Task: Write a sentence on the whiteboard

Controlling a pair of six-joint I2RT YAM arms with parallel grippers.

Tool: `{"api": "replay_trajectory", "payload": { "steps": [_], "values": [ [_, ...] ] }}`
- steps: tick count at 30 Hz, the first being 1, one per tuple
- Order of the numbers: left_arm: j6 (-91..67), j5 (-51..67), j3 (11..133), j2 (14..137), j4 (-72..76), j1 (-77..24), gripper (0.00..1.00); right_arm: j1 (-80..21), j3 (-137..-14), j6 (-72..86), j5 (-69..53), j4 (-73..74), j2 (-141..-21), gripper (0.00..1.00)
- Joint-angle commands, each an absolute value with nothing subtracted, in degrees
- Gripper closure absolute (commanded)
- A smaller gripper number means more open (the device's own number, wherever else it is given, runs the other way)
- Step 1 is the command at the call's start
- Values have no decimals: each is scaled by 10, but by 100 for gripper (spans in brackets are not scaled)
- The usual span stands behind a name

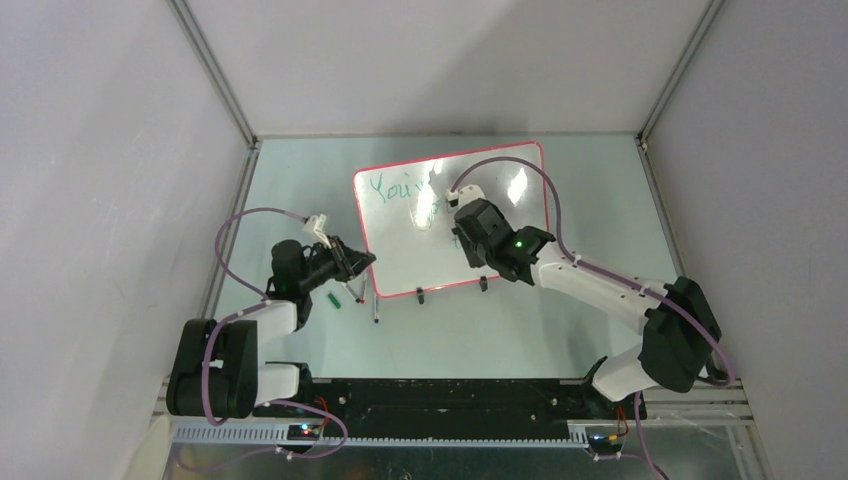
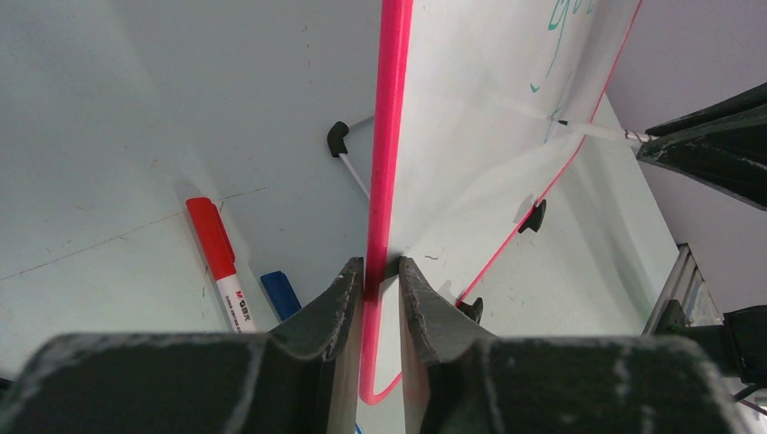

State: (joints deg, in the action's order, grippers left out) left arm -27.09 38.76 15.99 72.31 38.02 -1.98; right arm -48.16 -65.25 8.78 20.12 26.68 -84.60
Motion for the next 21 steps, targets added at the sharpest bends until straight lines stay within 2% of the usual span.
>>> {"api": "replay_trajectory", "payload": {
  "steps": [1,21],
  "values": [
    [-263,363,170,717,377,-19,77,-472,-662,77,202,250,-812,100],
    [-263,364,170,717,377,-19,77,-437,-710,62,183,241,-845,100]
  ]
}}
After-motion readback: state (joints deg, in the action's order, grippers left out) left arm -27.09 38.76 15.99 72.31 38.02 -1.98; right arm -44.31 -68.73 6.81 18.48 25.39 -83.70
